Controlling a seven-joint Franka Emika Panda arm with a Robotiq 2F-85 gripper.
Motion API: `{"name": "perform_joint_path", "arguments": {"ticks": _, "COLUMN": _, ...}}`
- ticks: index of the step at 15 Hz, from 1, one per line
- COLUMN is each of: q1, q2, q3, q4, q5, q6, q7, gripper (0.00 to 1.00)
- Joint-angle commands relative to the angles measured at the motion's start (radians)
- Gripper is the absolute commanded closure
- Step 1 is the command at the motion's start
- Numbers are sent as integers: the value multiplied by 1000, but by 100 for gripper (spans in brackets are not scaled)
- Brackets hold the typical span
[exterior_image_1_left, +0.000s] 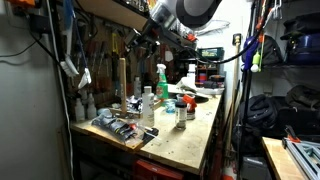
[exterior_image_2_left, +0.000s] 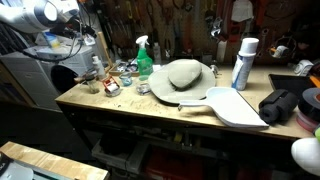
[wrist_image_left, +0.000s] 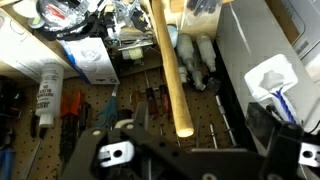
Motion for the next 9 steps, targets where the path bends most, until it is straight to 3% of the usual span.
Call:
{"name": "perform_joint_path", "arguments": {"ticks": 1, "q1": 0, "q2": 0, "q3": 1, "q4": 1, "q5": 0, "q6": 0, "q7": 0, "gripper": 0}}
{"name": "perform_joint_path", "arguments": {"ticks": 9, "q1": -7, "q2": 30, "q3": 6, "q4": 17, "q5": -35, "q6": 20, "q7": -10, "gripper": 0}}
